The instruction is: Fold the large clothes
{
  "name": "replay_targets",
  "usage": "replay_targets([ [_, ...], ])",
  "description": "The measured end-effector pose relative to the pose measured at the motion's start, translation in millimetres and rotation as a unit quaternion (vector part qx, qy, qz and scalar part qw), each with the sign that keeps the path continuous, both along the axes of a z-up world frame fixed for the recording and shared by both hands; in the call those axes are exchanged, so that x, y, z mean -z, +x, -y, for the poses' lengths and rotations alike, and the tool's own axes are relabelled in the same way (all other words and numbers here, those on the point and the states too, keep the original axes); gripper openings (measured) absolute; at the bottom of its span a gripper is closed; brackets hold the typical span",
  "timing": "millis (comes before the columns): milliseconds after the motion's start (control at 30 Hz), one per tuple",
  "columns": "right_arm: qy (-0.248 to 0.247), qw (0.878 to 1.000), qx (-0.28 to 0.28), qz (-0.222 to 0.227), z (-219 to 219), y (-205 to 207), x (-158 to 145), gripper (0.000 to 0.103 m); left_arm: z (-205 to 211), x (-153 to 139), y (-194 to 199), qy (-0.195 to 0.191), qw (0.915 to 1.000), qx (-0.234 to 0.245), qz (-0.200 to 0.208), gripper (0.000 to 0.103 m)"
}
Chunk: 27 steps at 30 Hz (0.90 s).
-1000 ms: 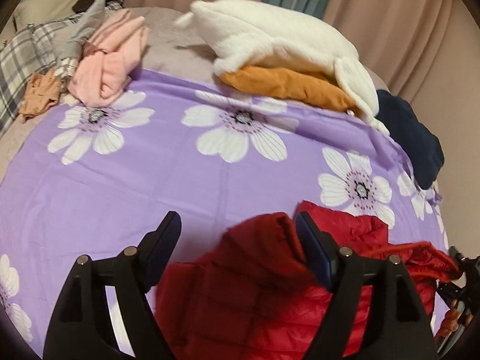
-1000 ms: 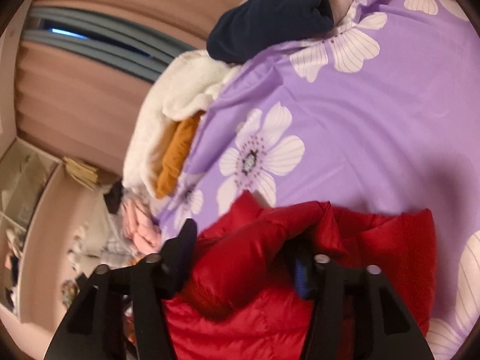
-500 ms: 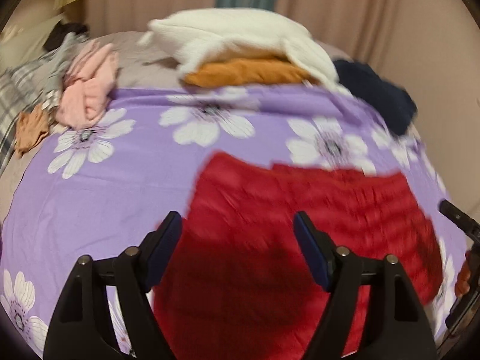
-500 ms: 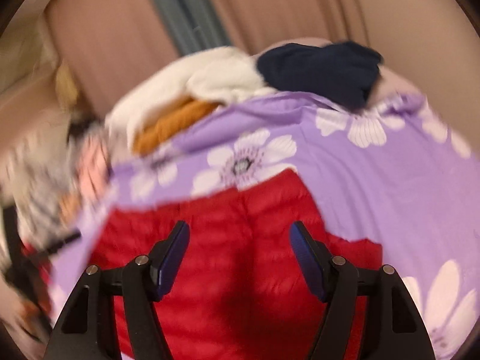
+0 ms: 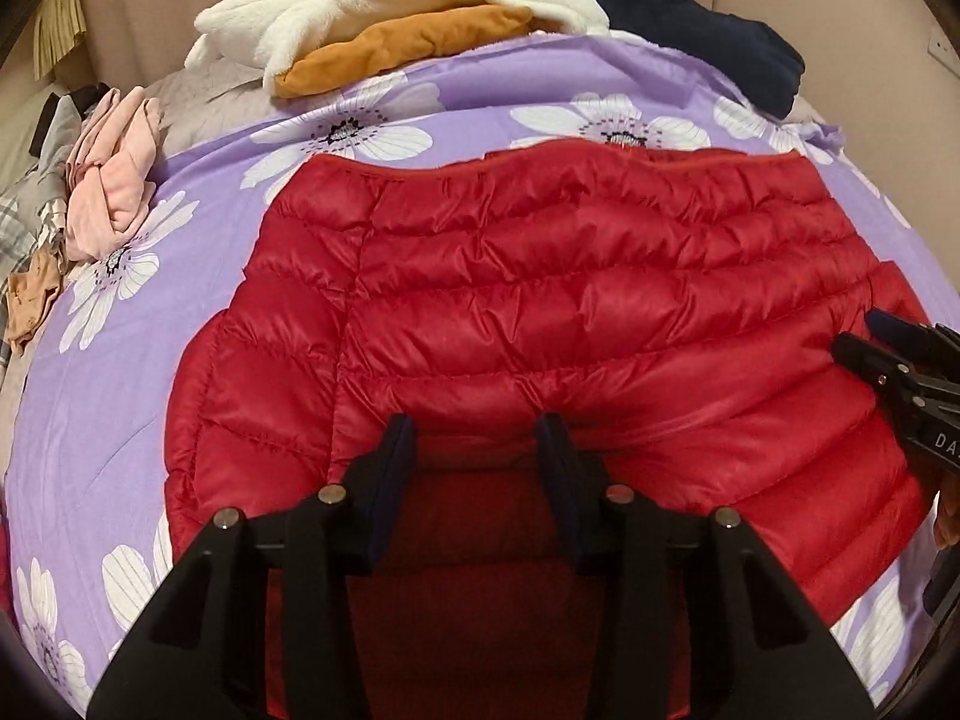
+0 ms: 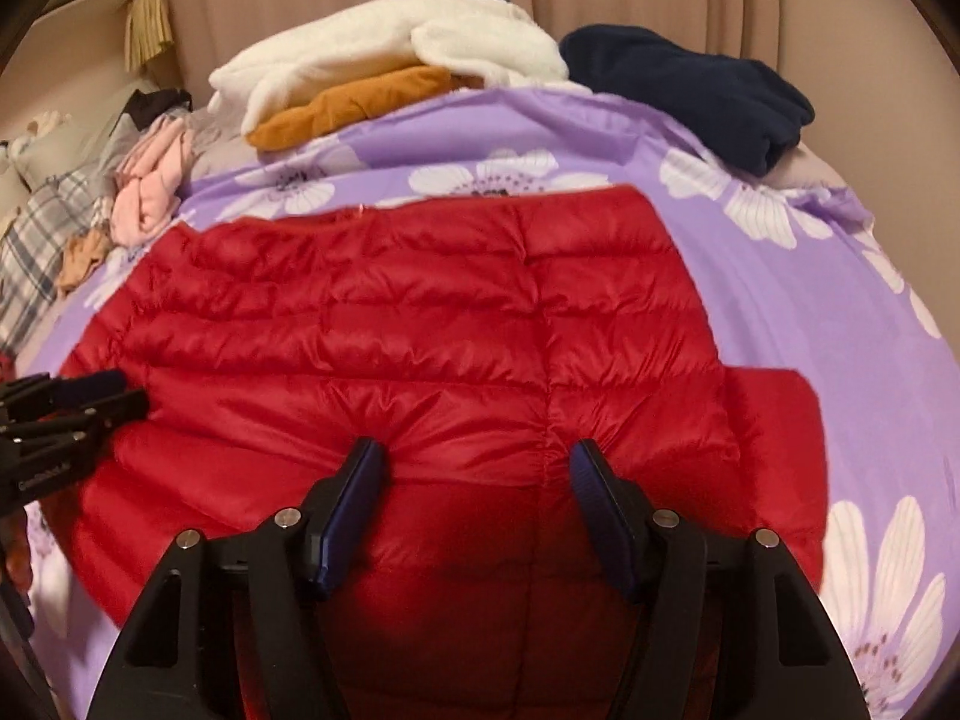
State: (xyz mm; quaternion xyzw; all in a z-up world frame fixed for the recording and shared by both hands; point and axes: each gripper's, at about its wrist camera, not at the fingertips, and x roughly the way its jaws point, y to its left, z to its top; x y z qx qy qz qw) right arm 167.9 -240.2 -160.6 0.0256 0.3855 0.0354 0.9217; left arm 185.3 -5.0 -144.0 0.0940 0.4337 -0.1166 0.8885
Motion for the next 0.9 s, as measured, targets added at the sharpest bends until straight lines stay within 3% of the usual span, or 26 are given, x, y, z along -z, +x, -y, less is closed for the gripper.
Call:
replay_targets([
  [200, 0.000, 1.000, 0.008, -0.010, -3.3, -6.1, -9.0, 0.066, -3.5, -12.9, -9.1, -0.014, 0.9997, -0.016, -0.013, 0.043],
  [400, 0.010, 0.999, -0.006, 0.045, -10.2, -44.6, -38.2, 0.066, 2.3, -31.9, -52.5, -0.041, 0.9990, 0.006, 0.016, 0.043],
  [500, 0.011, 0.998, -0.006, 0.062, -14.7, -60.6, -44.7, 0.066, 12.8, -28.4, -70.0, -0.027, 0.9990, 0.016, 0.034, 0.043],
  [600, -0.002, 0.998, -0.010, 0.063, -20.3, -68.5, -37.7, 0.066, 19.6, -15.8, -74.5, -0.011, 0.9994, 0.019, 0.026, 0.043],
  [667, -0.018, 0.999, -0.012, 0.039, -24.3, -63.8, -23.4, 0.066, 21.6, -6.0, -72.5, -0.002, 0.9997, 0.017, 0.018, 0.043],
  [900, -0.014, 1.000, 0.003, 0.007, -19.3, -46.1, 10.1, 0.066, 22.2, 11.3, -59.9, -0.009, 0.9997, 0.020, -0.003, 0.044],
])
